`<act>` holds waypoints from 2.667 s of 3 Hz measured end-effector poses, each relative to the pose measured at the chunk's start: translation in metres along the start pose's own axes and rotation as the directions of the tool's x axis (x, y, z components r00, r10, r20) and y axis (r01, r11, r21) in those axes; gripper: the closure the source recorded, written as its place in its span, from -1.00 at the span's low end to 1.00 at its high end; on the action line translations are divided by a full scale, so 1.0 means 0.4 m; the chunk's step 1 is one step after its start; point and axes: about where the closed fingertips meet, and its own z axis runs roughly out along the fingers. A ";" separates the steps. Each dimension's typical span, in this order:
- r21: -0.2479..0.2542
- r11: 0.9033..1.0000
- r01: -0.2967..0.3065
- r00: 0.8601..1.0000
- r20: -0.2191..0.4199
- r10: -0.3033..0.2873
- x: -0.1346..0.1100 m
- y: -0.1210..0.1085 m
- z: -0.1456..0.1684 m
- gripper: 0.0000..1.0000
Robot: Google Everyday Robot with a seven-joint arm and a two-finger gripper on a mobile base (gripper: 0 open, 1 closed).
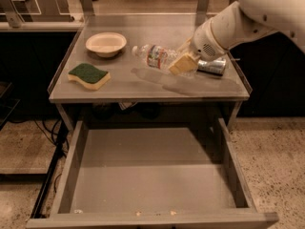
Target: Place water bottle into top drawer
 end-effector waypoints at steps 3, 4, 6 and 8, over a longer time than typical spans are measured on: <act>0.019 0.999 0.040 0.997 0.066 -0.041 0.072 0.179 -0.052 1.00; 0.001 1.000 0.024 0.989 0.143 -0.024 0.131 0.274 -0.023 1.00; -0.045 0.997 0.061 0.973 0.228 -0.049 0.236 0.347 0.101 1.00; -0.087 0.995 0.048 0.978 0.208 -0.029 0.272 0.361 0.151 1.00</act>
Offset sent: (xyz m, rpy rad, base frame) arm -0.0358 -0.0016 0.0102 0.0123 -0.0560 0.0128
